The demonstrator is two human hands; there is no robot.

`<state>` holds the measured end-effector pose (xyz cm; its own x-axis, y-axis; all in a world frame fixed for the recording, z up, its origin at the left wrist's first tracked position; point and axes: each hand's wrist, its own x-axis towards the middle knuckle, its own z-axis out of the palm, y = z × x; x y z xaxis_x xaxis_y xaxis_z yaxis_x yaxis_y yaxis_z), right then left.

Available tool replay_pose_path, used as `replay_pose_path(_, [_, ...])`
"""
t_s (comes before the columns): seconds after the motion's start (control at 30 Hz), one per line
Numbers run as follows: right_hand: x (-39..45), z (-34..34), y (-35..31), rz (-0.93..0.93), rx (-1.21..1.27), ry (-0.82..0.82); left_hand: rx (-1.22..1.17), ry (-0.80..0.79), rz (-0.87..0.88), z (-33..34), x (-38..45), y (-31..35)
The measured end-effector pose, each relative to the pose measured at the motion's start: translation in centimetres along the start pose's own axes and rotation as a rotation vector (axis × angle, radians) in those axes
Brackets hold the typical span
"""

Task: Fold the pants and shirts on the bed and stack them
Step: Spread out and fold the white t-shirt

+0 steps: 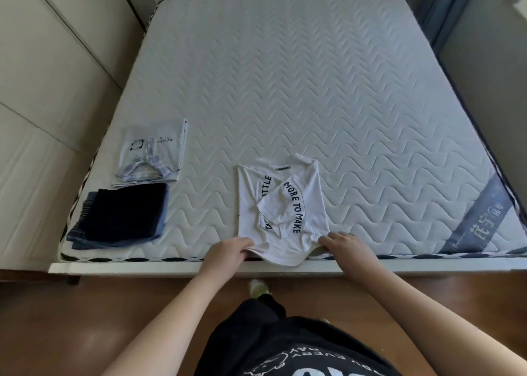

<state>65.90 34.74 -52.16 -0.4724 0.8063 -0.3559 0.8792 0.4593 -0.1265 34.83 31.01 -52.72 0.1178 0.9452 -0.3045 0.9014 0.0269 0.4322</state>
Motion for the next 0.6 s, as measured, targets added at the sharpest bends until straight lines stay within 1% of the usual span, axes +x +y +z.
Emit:
replay_pose_path(0.07, [1.8, -0.7, 0.7, -0.005, -0.004, 0.000, -0.046, 0.007, 0.001, -1.1, 2.0, -1.0])
replay_pose_path(0.17, [5.2, -1.7, 1.9, -0.003, 0.002, -0.019, -0.105, -0.014, 0.058, -2.1, 5.3, -2.9])
replay_pose_path(0.27, [8.7, -2.3, 2.9, -0.015, 0.037, -0.049, -0.153, -0.107, 0.114, -3.0, 9.2, -4.8])
replay_pose_path(0.37, [12.3, -2.8, 3.8, 0.007, 0.026, -0.082, -0.143, -0.225, 0.169, -4.2, 13.7, -6.4])
replay_pose_path(0.47, [16.0, -3.5, 4.7, 0.002, 0.058, -0.081, -0.138, -0.340, 0.231, -5.5, 18.0, -7.5])
replay_pose_path(0.6, [21.1, -4.6, 6.4, -0.049, 0.040, -0.132, -0.171, -0.437, 0.213, -6.6, 23.6, -8.6])
